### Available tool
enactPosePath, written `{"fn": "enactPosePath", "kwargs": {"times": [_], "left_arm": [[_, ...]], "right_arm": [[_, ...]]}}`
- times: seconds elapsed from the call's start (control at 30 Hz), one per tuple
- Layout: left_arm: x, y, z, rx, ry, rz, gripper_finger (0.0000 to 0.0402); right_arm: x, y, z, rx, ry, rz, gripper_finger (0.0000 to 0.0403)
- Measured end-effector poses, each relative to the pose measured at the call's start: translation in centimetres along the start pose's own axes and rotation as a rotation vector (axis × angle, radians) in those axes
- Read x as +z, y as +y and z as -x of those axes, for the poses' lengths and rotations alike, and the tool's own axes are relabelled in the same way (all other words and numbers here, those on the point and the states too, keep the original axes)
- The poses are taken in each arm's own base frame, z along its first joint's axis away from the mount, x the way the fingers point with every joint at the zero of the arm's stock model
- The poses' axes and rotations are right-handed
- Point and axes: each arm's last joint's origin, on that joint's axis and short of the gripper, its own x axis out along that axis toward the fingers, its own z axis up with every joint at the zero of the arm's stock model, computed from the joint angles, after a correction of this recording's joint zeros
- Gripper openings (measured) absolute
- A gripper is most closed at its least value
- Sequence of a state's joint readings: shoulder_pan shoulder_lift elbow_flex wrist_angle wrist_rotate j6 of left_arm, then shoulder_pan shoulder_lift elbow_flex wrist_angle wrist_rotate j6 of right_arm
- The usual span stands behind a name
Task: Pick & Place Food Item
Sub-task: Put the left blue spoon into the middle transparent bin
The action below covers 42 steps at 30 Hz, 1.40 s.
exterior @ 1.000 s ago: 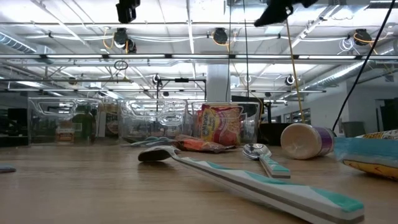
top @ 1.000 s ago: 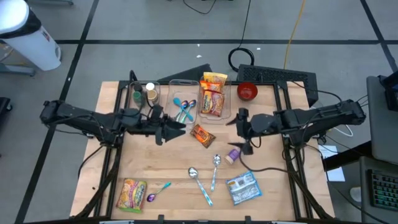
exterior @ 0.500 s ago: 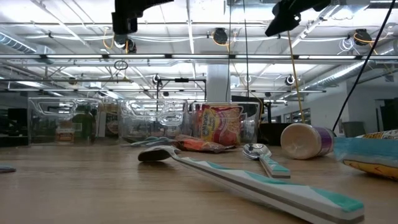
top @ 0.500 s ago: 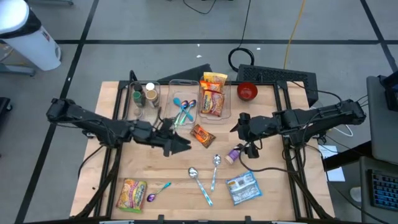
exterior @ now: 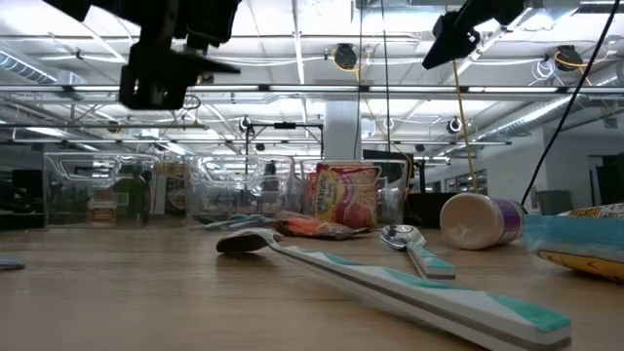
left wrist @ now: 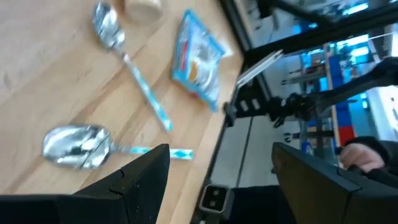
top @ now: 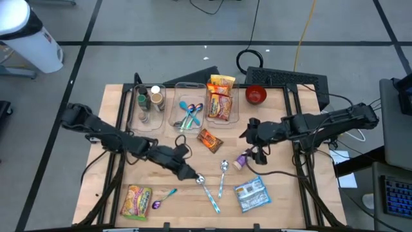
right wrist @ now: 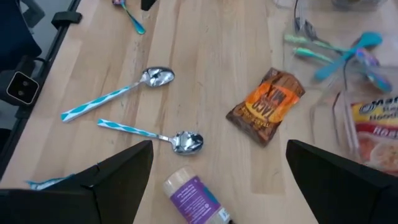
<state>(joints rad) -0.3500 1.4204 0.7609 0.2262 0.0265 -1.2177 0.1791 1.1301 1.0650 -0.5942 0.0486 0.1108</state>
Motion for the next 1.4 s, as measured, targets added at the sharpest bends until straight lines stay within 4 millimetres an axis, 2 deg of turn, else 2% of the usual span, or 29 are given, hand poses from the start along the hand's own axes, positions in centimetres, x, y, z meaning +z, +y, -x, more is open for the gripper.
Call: {"fn": "enactPosePath", "kwargs": {"times": [0.17,0.47,0.67,0.93,1.13,1.4], "left_arm": [[-1.3,0.7,-1.0,0.045,0.045,0.037,0.0292],[-2.8,0.5,-1.0,0.065,0.081,0.104,0.0292],[-4.0,0.1,-0.9,0.083,0.019,0.171,0.0292],[-5.8,-0.5,-0.6,0.086,-0.078,0.296,0.0292],[-6.6,-2.9,-0.3,0.079,-0.076,0.305,0.0292],[-4.7,-7.6,1.5,0.301,-0.059,0.184,0.0292]], "right_arm": [[-0.8,0.0,-0.9,0.0,0.006,-0.081,0.0364],[-0.5,0.2,-1.0,0.017,-0.044,-0.14,0.0364],[0.2,1.6,-1.1,0.065,-0.125,-0.06,0.0364],[0.5,2.5,-1.5,0.016,-0.168,0.074,0.0364],[0.9,2.6,-1.5,0.014,-0.211,0.117,0.0364],[1.4,2.6,-1.4,0.017,-0.265,0.137,0.0364]]}}
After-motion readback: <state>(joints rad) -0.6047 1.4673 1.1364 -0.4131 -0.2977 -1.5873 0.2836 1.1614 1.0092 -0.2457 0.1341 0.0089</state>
